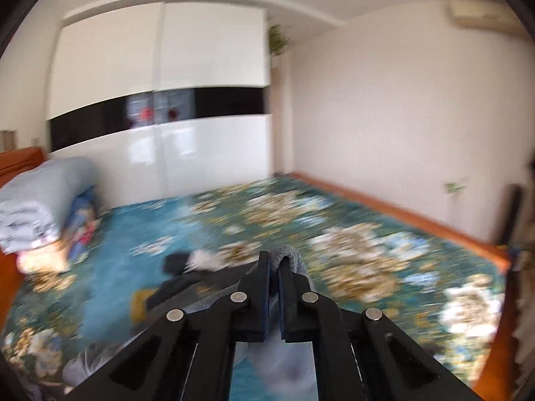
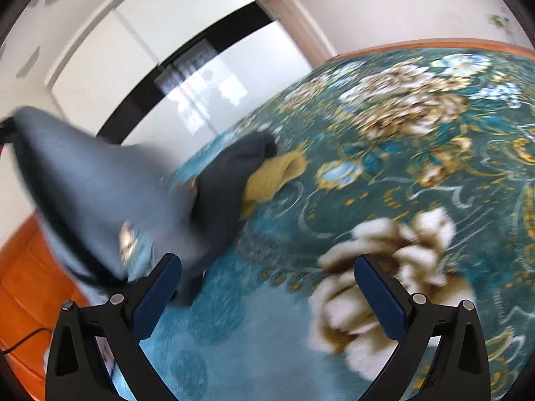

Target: Fold clothes

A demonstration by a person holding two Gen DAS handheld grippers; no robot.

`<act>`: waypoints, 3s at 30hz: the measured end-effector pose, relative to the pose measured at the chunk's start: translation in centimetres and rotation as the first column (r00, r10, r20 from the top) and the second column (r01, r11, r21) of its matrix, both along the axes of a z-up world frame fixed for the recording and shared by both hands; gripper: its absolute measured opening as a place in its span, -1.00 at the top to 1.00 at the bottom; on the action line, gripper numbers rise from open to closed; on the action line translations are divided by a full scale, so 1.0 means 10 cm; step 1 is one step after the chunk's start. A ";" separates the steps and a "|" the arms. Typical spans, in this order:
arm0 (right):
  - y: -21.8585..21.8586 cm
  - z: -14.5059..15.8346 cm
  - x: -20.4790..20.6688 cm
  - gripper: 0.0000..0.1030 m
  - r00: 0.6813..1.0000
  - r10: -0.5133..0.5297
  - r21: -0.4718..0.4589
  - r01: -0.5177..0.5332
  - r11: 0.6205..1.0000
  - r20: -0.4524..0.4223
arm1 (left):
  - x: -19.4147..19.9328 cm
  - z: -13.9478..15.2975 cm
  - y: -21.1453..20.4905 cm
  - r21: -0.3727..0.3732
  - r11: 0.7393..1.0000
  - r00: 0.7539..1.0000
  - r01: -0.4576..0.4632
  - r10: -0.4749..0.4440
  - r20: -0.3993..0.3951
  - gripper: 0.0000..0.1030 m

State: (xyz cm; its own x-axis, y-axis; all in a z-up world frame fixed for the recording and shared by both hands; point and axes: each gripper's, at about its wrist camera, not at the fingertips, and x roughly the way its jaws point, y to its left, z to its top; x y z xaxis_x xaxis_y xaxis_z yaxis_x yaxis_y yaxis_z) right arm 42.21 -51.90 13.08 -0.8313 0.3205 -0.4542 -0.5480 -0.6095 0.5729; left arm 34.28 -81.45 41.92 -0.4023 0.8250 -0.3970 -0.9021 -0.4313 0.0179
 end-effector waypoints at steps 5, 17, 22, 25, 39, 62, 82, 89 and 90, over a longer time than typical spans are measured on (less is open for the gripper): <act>0.29 -0.07 0.43 -1.00 0.987 -0.153 -0.094 0.148 0.985 -0.051 | 0.38 0.04 0.26 -0.111 0.992 0.999 0.053 -0.054 -0.003 0.92; 0.71 -0.20 1.07 -1.00 0.902 -0.432 -0.108 0.432 0.895 0.027 | -0.41 -2.00 2.46 -0.368 0.930 0.934 0.010 0.123 0.336 0.80; 0.70 -0.05 1.08 -1.00 0.893 -0.449 -0.005 0.450 0.893 0.035 | -0.68 -2.46 2.45 -0.363 0.931 0.868 0.038 0.149 0.474 -0.06; 0.61 0.06 0.99 -1.00 0.926 -0.378 0.025 0.378 0.925 -0.014 | -0.78 -2.56 2.06 -0.331 0.943 0.879 -0.029 0.182 0.442 -0.19; -0.16 -0.08 -0.21 -1.00 0.953 0.200 0.097 -0.227 0.969 0.225 | -1.99 -3.21 0.68 -0.309 0.772 0.620 -0.555 0.632 0.466 -0.41; 0.18 -0.53 -0.22 0.69 0.972 0.174 -0.178 -0.145 0.973 0.159 | -3.25 -3.95 0.81 -0.435 0.622 0.358 -0.651 0.757 0.547 0.83; -0.04 0.67 0.94 0.83 0.976 -0.011 0.489 -0.098 0.867 0.215 | -0.52 -3.49 -0.27 -0.097 0.792 0.661 -0.602 0.563 0.496 0.86; -0.23 -0.29 1.46 0.83 0.906 0.091 0.287 -0.224 0.931 0.413 | -0.13 -4.33 -0.53 -0.293 0.796 0.496 -0.530 0.571 0.654 0.91; -0.26 -0.36 1.51 0.83 0.901 0.093 0.271 -0.225 0.936 0.425 | -0.12 -4.34 -0.58 -0.296 0.801 0.488 -0.521 0.564 0.666 0.91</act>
